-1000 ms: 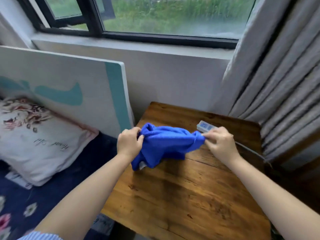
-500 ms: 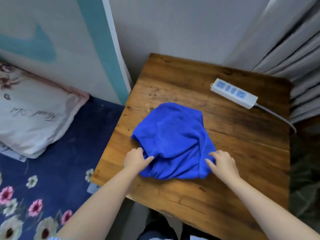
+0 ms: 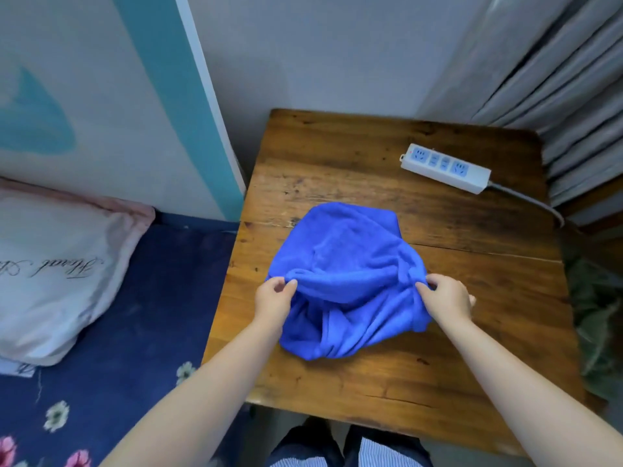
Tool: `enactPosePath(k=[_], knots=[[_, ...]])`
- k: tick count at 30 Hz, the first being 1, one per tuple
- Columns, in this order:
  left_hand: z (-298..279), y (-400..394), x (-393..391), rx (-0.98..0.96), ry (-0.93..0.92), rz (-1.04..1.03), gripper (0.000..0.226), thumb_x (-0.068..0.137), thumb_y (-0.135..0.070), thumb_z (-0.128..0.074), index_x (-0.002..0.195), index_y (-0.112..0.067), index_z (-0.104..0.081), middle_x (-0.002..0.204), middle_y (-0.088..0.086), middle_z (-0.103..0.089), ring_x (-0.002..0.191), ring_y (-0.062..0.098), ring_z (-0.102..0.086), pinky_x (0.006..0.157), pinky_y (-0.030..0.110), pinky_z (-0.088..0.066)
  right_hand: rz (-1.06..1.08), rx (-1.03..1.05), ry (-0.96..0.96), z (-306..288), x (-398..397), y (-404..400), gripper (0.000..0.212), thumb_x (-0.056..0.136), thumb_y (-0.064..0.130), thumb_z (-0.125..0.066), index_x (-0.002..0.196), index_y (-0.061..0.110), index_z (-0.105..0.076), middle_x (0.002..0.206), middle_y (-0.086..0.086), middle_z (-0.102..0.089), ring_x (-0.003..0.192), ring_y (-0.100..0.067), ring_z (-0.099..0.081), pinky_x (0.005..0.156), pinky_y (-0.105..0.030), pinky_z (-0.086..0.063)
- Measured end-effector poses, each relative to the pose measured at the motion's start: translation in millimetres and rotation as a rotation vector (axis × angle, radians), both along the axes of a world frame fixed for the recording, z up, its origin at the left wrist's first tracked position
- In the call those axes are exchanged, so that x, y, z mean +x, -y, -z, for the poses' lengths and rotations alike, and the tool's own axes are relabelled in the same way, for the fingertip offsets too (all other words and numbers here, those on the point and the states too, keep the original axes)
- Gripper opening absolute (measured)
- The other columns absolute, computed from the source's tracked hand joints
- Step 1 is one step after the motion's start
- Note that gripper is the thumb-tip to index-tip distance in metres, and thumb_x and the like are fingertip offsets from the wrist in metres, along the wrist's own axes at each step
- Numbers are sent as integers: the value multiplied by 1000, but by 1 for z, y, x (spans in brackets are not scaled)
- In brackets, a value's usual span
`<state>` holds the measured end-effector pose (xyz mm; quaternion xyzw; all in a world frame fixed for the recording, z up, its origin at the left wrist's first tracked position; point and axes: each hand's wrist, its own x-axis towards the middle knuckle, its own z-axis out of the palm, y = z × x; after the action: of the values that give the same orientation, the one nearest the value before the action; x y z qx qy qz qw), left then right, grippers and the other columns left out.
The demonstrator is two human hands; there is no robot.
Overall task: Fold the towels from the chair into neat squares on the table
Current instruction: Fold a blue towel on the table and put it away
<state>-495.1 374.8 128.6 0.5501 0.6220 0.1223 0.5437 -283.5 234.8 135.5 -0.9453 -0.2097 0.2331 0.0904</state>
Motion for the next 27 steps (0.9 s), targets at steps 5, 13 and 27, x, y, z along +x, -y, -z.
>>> enactPosePath(k=[5, 13, 27], knots=[[-58, -56, 32, 241, -43, 56, 13, 92, -9, -50, 81, -6, -57, 76, 5, -51, 75, 18, -45, 62, 21, -30, -5, 265, 84, -65, 18, -56, 23, 90, 21, -50, 102, 16, -68, 110, -9, -68, 113, -31, -52, 95, -36, -33], [-215, -130, 82, 721, -5, 71, 27, 97, -16, -42, 111, 0, -59, 113, 17, -64, 107, 31, -56, 81, 28, -34, -38, 683, 379, -208, 37, -104, 51, 69, 35, -35, 96, 9, -70, 101, -15, -69, 106, -34, -54, 88, -37, -35], [-91, -55, -5, 197, -802, 1015, 25, 94, -22, -51, 88, -1, -63, 97, 15, -67, 93, 30, -63, 72, 32, -49, -494, -584, -150, -95, -23, 42, 8, 81, 14, -51, 74, 16, -55, 101, -5, -64, 112, -23, -55, 99, -41, -33]])
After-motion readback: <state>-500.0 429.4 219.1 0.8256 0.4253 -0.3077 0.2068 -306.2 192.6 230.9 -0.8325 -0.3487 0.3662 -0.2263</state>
